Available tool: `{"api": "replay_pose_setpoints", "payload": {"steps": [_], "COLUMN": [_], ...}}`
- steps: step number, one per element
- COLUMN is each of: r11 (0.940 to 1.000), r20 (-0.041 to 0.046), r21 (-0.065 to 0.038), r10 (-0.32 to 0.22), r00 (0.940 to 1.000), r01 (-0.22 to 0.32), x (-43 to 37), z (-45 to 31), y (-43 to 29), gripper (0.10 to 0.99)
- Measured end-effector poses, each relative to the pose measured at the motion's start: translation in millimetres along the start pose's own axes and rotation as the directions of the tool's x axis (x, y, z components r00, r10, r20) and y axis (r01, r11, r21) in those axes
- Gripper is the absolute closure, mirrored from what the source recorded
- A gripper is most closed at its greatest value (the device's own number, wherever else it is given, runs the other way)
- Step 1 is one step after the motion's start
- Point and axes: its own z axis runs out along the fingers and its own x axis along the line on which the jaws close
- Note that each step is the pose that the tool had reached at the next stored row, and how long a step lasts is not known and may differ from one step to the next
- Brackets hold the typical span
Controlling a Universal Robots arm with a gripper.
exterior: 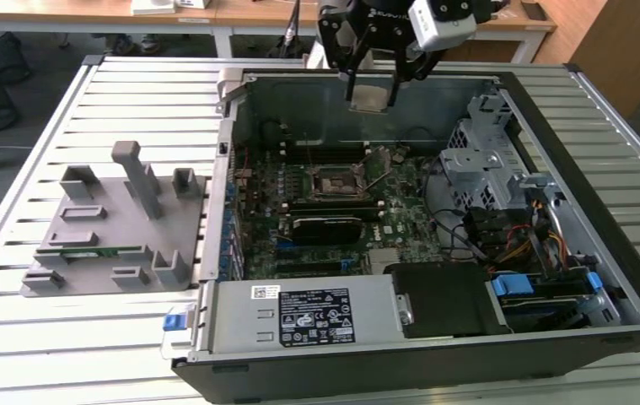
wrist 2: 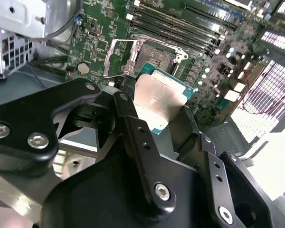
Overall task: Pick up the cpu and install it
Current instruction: 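Place the cpu into insertion slot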
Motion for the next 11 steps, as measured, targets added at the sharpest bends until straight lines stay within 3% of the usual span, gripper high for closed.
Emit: {"api": "replay_pose_setpoints", "payload": {"steps": [11], "r11": [0.994], "r20": [0.0063], "r21": [-0.003], "r10": [0.11], "r00": [0.994], "r01": [-0.11], "x": [0.0], "z": [1.1], "y": [0.1], "gripper": [0.553]}}
